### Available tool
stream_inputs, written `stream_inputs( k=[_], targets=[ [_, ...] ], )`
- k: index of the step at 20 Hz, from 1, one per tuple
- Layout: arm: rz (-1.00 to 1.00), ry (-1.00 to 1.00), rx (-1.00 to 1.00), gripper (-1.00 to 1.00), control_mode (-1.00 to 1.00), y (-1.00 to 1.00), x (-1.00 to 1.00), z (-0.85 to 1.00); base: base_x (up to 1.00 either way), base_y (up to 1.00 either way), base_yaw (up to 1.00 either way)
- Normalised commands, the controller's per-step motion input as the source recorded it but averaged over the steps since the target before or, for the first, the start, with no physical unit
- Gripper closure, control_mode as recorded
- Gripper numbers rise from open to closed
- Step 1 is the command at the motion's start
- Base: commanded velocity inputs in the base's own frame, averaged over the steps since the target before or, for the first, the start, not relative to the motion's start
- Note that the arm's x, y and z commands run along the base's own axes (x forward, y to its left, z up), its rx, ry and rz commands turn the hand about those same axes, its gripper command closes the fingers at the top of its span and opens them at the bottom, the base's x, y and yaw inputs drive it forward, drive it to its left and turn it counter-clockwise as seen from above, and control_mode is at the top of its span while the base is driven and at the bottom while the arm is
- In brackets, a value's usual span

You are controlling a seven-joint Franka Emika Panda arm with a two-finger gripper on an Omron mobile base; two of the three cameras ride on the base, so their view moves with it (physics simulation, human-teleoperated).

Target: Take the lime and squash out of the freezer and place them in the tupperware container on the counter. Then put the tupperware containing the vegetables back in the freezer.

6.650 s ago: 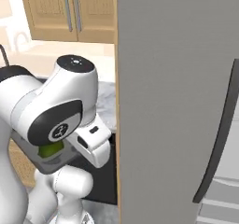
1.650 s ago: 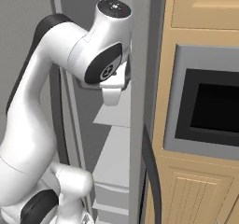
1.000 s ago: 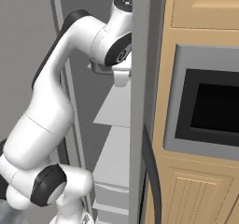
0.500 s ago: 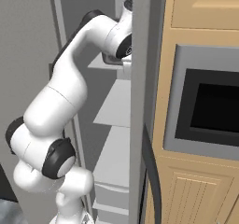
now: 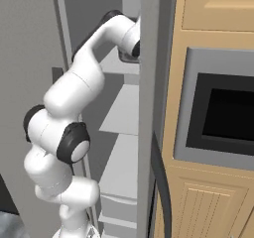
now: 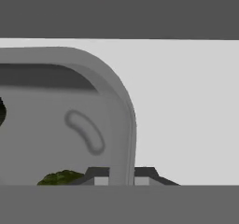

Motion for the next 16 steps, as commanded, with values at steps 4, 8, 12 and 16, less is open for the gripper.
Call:
stream_inputs(
  k=[4,8,12,16],
  targets=[
    [0.00,0.00,0.00,1.00,-1.00,-0.13,0.59,-0.20,0.00,0.00,0.00],
    [0.00,0.00,0.00,1.00,-1.00,-0.02,0.51,-0.26,0.00,0.00,0.00],
    [0.00,0.00,0.00,-1.00,-1.00,0.00,0.33,-0.32,0.00,0.00,0.00],
    [0.00,-0.08,0.00,-1.00,-1.00,0.00,0.03,-0.20,0.00,0.00,0.00]
  ],
)
